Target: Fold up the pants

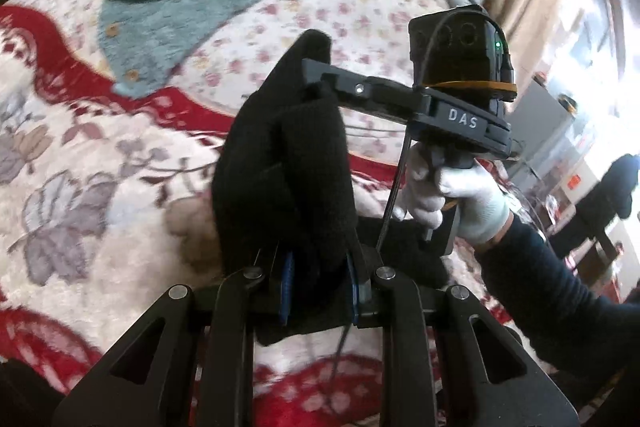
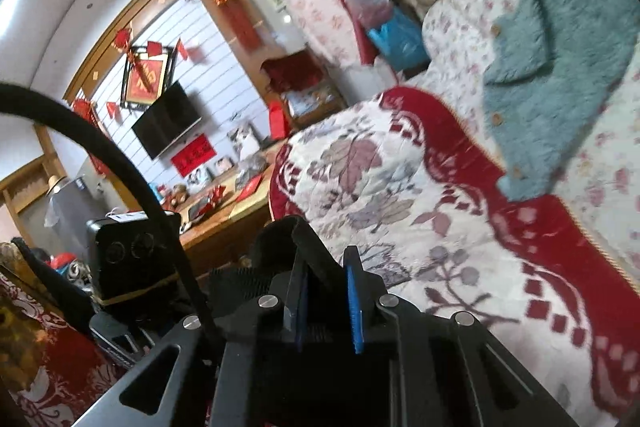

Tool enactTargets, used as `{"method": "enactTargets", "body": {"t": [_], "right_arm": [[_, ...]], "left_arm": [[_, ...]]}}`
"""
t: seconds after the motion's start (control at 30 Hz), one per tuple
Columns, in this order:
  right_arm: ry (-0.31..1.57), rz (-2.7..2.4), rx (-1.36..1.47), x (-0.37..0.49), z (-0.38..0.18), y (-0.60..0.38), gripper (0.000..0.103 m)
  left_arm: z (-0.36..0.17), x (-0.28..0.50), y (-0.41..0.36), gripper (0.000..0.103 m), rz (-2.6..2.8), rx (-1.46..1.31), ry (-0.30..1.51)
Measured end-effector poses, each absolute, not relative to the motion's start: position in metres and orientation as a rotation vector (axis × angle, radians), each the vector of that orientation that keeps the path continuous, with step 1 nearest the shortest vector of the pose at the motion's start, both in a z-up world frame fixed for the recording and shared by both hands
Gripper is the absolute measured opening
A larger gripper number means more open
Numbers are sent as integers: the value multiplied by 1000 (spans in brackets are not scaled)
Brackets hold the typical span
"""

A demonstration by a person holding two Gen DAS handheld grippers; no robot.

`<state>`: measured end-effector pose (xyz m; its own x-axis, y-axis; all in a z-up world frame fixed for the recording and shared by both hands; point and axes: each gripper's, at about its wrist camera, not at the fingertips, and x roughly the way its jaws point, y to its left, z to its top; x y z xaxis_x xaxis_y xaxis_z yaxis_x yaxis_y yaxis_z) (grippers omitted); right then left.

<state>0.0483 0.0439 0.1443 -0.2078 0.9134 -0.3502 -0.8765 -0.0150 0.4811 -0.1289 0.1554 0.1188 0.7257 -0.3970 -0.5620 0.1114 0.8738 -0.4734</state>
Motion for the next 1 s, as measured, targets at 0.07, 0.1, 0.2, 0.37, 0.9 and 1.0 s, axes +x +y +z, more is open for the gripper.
{"method": "enactTargets", "body": {"t": [0.07,0.1,0.2,0.37,0.9,1.0], "right_arm": [[691,1607,91,45,153,17,16],[676,1589,99,43,157,1,16],[653,1525,123,39,162,-38,16],[653,1406,175,34,152,-105,16],[742,989,404,42,51,-246,28],[805,810,406,44,39,-264,61]], "left_arm": [[126,-127,133,20,-326,-399,699],[128,-125,124,20,-338,-387,696],[132,-117,93,20,-396,-382,706],[128,-101,40,20,-481,-351,756],[64,-50,-64,26,-506,-317,945],[65,-50,-67,37,-515,-354,962]]}}
